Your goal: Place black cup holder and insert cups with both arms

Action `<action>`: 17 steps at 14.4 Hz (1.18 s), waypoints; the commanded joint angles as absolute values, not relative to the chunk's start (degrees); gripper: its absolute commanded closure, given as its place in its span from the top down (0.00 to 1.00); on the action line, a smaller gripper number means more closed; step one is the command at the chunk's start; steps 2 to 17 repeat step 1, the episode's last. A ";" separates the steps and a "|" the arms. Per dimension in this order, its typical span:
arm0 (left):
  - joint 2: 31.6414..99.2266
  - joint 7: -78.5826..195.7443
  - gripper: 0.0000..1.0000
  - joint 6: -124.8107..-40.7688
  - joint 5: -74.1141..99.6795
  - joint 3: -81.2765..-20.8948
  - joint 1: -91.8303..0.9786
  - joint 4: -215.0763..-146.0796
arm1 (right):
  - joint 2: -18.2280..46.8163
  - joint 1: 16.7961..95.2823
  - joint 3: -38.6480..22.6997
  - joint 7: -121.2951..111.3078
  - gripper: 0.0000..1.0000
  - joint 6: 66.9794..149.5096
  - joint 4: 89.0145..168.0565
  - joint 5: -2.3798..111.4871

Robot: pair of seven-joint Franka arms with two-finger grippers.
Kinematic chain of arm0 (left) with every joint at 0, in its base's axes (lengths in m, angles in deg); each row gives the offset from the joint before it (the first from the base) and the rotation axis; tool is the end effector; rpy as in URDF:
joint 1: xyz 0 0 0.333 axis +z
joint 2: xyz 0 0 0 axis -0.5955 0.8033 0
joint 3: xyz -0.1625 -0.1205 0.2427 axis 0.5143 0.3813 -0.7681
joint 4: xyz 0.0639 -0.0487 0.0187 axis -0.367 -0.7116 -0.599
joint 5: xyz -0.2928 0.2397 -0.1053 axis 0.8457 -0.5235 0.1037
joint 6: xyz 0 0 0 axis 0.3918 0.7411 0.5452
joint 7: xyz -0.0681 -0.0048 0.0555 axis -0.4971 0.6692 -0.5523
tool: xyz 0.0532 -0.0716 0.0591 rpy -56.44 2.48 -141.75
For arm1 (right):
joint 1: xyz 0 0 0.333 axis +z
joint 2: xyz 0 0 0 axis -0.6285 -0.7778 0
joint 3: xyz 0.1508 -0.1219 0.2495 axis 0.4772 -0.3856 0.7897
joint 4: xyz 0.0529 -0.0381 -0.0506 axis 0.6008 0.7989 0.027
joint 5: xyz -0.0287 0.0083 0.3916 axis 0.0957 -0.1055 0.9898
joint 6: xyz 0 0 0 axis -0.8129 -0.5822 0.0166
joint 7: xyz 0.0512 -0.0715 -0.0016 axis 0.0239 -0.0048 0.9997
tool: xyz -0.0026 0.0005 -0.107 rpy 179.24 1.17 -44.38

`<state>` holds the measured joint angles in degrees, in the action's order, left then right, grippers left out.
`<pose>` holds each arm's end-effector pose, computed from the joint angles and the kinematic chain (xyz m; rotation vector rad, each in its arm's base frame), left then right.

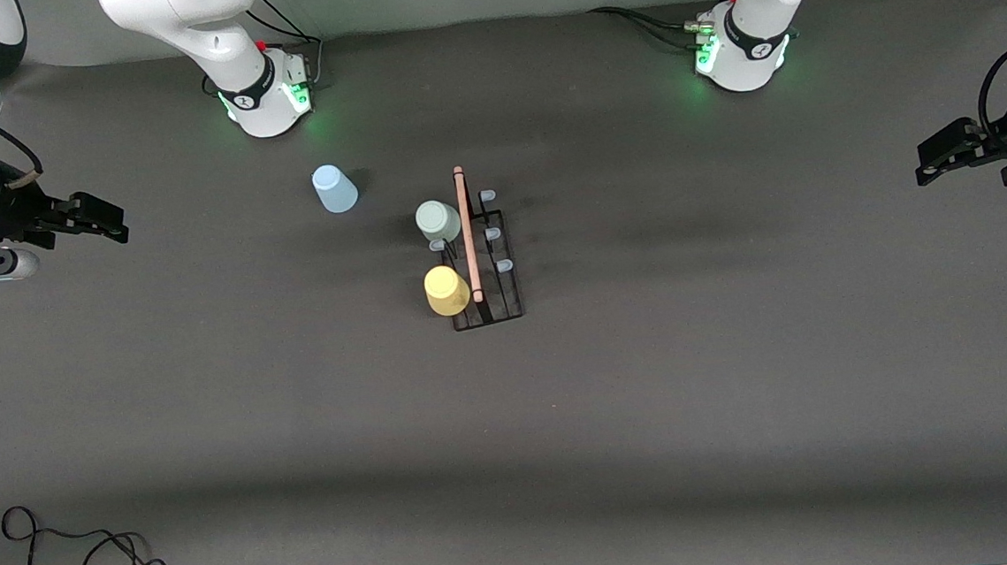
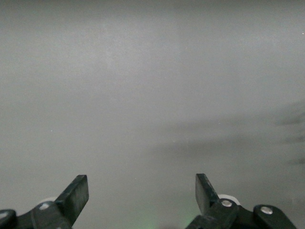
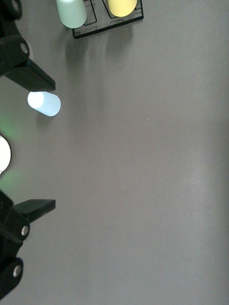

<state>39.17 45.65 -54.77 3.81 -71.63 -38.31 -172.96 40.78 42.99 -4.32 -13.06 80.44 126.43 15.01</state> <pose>0.5481 0.0054 0.6132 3.1333 -0.1624 -0.0655 0.5306 0.0153 0.5944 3.0883 -0.0200 -0.1630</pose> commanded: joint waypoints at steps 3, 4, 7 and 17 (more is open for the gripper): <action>38.67 44.92 1.00 -54.22 4.49 -71.78 -38.31 -172.97 | 41.62 43.95 -5.25 -12.05 1.00 80.87 126.98 14.19; 38.67 44.92 1.00 -54.22 4.49 -71.78 -38.31 -172.97 | 41.62 43.95 -5.25 -12.05 1.00 80.87 126.98 14.19; 38.67 44.92 1.00 -54.22 4.49 -71.78 -38.31 -172.97 | 41.62 43.95 -5.25 -12.05 1.00 80.87 126.98 14.19; 38.67 44.92 1.00 -54.22 4.49 -71.78 -38.31 -172.97 | 41.62 43.95 -5.25 -12.05 1.00 80.87 126.98 14.19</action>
